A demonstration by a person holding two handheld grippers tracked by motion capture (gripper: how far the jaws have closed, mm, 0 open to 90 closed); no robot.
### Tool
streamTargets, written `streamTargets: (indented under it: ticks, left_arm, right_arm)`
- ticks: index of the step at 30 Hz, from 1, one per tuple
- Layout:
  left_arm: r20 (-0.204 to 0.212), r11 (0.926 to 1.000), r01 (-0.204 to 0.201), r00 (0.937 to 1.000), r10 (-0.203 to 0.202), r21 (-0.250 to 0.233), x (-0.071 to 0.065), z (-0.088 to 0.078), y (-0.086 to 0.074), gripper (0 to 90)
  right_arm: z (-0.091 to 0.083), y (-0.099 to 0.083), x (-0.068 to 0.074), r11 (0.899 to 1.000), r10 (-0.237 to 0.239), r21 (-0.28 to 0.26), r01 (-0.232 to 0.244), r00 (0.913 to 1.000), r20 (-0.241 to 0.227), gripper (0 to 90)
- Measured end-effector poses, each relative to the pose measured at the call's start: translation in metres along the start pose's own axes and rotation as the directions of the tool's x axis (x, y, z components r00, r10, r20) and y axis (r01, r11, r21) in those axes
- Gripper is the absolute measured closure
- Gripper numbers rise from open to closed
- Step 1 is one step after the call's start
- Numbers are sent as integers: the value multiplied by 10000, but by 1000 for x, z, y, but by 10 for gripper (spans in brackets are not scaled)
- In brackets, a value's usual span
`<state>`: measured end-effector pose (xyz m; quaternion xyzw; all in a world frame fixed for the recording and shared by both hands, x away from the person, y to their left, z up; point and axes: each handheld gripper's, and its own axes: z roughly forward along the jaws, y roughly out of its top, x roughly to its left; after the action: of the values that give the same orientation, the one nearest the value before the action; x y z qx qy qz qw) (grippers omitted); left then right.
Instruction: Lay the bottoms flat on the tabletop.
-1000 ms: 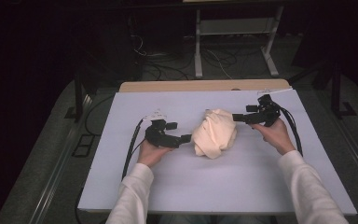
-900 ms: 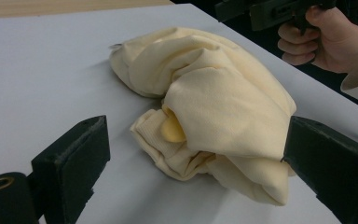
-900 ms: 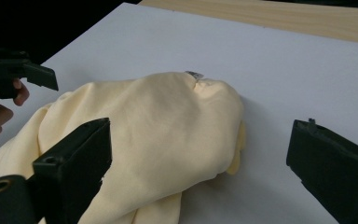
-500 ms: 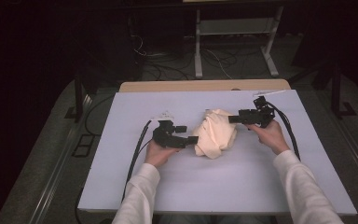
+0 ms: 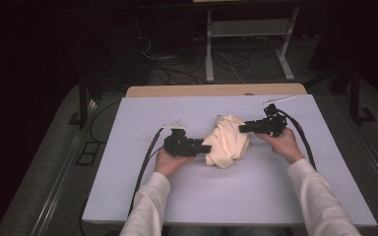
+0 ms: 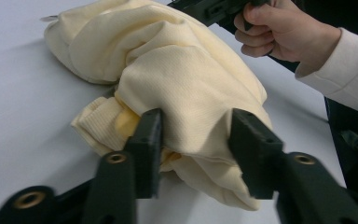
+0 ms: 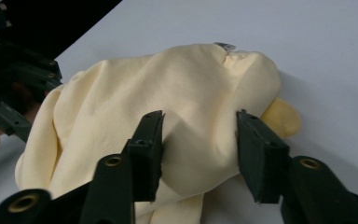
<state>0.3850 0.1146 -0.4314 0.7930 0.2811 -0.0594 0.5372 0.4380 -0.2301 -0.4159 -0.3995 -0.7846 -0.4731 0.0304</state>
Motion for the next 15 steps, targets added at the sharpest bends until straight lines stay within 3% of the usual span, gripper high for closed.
streamTargets:
  ticks: [1,3,8,15]
  left_arm:
    - [36,10000,-72,10000,72,47,0,1,1,577]
    - [69,9996,-177,9998,176,202,-1,3,4,669]
    - [21,9982,-444,9990,444,409,-4,7,9,783]
    - [-343,9966,-624,9973,643,540,-7,2,14,822]
  right_arm:
    - [0,0,0,10000,0,0,0,10000,0,580]
    - [0,0,4,9996,-288,16,287,9995,136,674]
    - [1,1,8,9982,-585,172,579,9976,372,746]
    - [-3,3,15,9958,-913,167,902,9927,788,785]
